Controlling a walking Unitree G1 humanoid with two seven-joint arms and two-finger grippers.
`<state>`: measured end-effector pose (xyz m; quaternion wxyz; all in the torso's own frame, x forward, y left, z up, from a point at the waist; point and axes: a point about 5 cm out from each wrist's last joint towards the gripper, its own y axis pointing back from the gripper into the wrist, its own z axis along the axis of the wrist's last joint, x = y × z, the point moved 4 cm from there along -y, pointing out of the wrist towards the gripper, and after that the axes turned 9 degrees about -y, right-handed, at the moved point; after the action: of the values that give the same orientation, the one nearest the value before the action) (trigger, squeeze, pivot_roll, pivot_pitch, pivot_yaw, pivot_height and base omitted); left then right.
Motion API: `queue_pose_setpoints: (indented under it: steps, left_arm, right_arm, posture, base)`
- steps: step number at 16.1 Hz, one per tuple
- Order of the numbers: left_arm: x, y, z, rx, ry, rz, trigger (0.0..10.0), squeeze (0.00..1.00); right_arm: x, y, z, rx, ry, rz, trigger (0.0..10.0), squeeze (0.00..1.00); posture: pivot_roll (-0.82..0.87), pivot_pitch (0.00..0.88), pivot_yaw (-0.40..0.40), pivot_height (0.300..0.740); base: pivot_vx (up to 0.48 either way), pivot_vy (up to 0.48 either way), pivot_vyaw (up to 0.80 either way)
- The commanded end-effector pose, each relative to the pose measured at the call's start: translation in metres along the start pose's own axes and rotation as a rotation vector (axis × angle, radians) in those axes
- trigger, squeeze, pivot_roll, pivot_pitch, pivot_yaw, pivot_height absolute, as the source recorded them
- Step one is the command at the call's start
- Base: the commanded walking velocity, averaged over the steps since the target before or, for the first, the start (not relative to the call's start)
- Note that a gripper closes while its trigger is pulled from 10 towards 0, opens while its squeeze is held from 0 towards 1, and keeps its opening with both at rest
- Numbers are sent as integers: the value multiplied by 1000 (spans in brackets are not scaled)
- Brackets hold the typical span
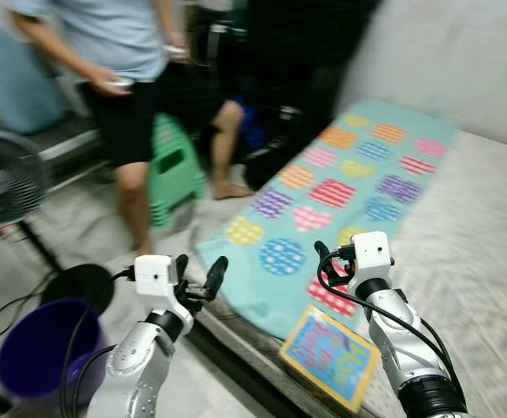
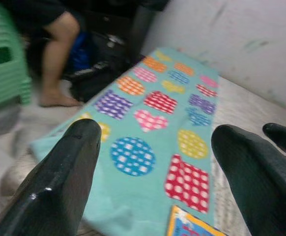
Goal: Clean up the room
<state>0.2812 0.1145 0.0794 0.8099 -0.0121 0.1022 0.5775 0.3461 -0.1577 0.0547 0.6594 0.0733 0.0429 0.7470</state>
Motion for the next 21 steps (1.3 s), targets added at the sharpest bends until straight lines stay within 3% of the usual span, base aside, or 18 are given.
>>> queue_pose_setpoints:
  steps: [1, 9, 21]
  left_arm:
    - [1, -2, 1, 3, -7, 2, 10000, 0]
    - [1, -2, 1, 4, -12, 0, 10000, 0]
    - [4, -4, 2, 1, -19, 5, 10000, 0]
  right_arm:
    - [-3, -2, 2, -2, -6, -19, 10000, 0]
    - [-15, -3, 8, -30, 21, -82, 10000, 0]
    - [-16, -4, 12, -48, 26, -99, 10000, 0]
  posture:
    - [-86, 0, -9, 740]
    - [-87, 0, -4, 740]
    - [-86, 0, 1, 740]
  base:
    - [0, 0, -800]
    - [0, 0, -800]
    - [0, 0, -800]
